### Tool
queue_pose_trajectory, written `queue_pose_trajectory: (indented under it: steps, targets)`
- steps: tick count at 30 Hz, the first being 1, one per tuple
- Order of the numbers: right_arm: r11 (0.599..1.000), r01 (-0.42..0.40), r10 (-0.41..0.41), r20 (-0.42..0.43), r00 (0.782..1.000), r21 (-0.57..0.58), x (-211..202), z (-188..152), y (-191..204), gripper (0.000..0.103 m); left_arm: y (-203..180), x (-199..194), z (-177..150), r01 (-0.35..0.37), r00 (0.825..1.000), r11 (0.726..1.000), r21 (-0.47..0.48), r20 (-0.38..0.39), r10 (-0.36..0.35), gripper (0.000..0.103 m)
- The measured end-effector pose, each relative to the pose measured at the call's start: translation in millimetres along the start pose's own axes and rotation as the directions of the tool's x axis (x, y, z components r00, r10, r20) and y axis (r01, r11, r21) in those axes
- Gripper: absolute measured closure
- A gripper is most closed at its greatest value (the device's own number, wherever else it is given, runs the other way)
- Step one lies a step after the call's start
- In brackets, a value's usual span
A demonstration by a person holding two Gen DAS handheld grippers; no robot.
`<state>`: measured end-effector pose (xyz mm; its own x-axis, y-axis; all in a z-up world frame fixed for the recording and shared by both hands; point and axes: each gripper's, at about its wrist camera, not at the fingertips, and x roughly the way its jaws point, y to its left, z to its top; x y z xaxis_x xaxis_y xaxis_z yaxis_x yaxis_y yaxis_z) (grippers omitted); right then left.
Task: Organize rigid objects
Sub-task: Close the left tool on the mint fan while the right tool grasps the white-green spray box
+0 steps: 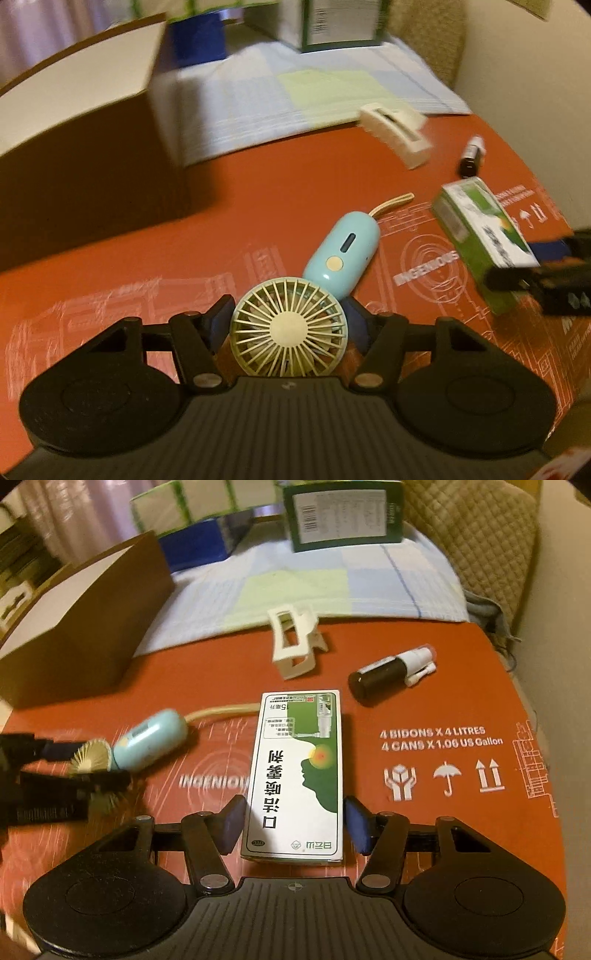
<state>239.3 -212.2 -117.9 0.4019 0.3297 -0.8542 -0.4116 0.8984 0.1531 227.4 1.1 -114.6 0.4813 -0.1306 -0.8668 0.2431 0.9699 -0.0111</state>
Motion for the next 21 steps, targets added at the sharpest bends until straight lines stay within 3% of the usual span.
queue_pose_trajectory:
  steps: [4, 6, 11, 15, 21]
  targets:
    - [0.997, -0.041, 0.039, -0.028, 0.999, -0.061, -11, -15, 0, 0.049, 11, -3, -6, 0.029, 0.999, 0.997, -0.078, -0.041, -0.032, 0.044]
    - [0.996, -0.056, 0.053, -0.042, 0.998, -0.07, -14, -20, -2, 0.049, 11, -5, -9, 0.051, 0.997, 0.996, -0.071, -0.046, -0.055, 0.043]
    - [0.997, -0.057, 0.054, -0.055, 0.997, -0.049, -18, -25, -1, 0.048, 8, -7, -8, 0.083, 0.995, 0.997, 0.007, -0.055, -0.082, 0.039]
    - [0.998, -0.062, 0.062, -0.047, 0.997, -0.009, -17, -23, 2, 0.047, -1, -6, -8, 0.053, 0.998, 0.99, 0.13, -0.051, -0.047, 0.04]
    - [0.999, -0.035, 0.036, -0.045, 0.998, 0.024, -12, -21, 8, 0.044, -2, -3, -10, 0.04, 0.999, 0.987, 0.157, -0.028, -0.036, 0.042]
